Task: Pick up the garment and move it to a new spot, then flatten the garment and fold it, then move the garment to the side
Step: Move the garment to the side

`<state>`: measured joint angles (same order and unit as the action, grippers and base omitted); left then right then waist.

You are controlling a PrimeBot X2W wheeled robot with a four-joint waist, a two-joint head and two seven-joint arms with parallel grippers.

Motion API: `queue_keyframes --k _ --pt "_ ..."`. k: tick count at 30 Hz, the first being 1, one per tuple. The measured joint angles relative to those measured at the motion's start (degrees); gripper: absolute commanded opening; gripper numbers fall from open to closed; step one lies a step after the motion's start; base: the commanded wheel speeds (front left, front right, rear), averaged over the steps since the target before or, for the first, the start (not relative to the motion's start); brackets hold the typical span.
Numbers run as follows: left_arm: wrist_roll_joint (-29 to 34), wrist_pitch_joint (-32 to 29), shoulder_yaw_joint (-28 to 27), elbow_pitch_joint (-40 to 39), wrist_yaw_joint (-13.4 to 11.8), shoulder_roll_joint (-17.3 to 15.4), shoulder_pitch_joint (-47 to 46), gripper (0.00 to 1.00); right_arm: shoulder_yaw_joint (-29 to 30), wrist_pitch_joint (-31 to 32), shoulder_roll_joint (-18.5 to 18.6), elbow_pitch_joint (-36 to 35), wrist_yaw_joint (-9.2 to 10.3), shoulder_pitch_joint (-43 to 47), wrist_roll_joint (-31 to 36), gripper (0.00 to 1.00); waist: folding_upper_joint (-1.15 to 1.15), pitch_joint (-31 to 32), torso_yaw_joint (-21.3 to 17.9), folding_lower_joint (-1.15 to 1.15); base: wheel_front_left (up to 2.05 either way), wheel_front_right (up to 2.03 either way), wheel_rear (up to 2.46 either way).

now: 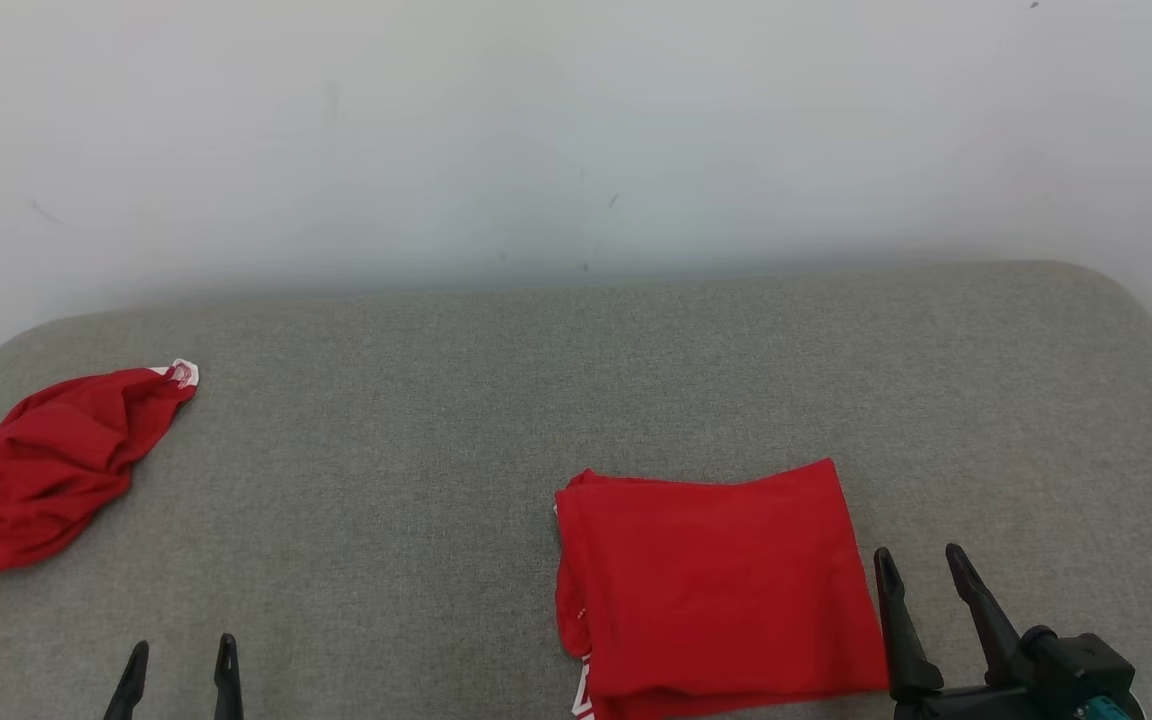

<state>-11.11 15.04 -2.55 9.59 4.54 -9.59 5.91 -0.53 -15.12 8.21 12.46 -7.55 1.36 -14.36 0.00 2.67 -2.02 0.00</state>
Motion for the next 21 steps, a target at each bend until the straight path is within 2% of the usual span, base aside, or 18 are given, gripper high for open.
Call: queue_keyframes --k 9,14,21 --pt "-0.3 -0.01 0.43 -0.21 -0.38 -0.12 0.05 1.0 -0.49 0.0 0.45 0.33 0.0 -0.57 0.35 1.0 0.0 0.02 -0.06 0.0 0.0 0.0 0.0" --pt "-0.58 -0.09 0.85 -0.19 -0.51 -0.12 0.03 1.0 -1.53 0.6 1.56 0.93 0.0 -4.96 0.44 1.0 0.0 -0.26 -0.05 0.0 0.0 0.0 0.0" --pt "-0.57 -0.1 1.88 0.14 -0.56 -0.12 -0.43 1.0 -1.55 6.2 2.52 5.44 0.0 -12.38 1.66 1.0 0.0 -0.6 0.69 0.01 0.0 0.0 0.0"
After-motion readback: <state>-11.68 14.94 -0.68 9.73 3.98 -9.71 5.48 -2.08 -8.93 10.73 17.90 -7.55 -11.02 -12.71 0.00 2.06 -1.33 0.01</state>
